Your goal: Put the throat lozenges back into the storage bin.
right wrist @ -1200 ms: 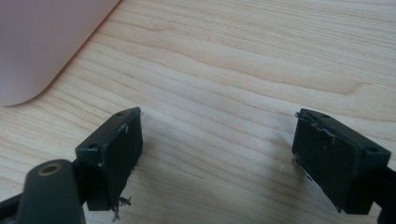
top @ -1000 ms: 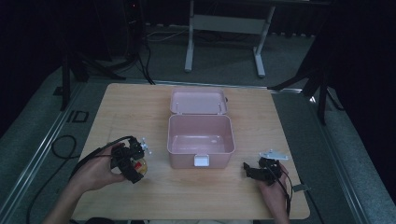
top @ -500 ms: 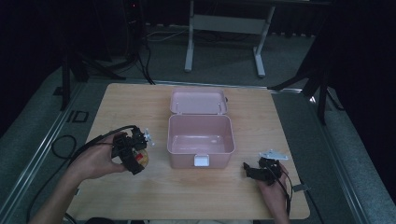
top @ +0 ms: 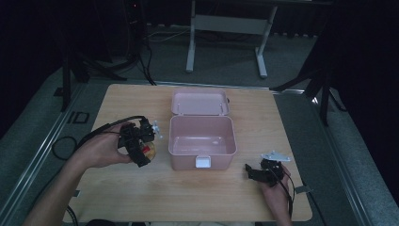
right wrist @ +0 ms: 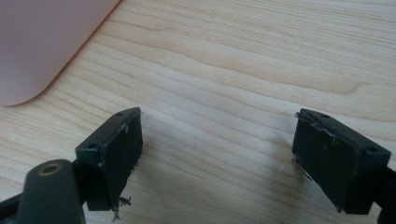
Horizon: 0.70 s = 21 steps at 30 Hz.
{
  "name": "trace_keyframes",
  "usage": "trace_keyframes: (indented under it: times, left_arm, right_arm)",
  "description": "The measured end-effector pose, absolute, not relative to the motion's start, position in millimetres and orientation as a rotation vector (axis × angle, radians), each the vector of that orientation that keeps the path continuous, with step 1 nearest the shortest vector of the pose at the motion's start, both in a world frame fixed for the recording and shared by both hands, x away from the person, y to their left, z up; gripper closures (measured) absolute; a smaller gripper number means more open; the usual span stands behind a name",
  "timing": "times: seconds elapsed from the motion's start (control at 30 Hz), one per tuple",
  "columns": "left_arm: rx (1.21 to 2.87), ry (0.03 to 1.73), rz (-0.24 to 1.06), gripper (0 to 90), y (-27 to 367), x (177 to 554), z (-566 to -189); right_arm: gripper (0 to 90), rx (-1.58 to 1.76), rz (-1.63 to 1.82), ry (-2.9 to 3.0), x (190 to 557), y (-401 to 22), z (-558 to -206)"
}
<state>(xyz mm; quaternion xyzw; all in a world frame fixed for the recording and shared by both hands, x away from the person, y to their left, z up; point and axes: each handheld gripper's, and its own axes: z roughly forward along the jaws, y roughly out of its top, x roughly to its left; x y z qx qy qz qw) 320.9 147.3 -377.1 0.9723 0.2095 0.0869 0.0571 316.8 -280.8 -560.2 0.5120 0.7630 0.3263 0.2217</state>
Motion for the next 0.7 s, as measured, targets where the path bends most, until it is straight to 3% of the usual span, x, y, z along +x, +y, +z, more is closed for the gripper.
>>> trace_keyframes:
  times: [0.7]
  left_arm:
    - [2.95, 0.548, 0.272, 20.9, 128, 339, -351]
  right_arm:
    - [15.9, 1.415, 0.902, 2.108, 317, -281, -560]
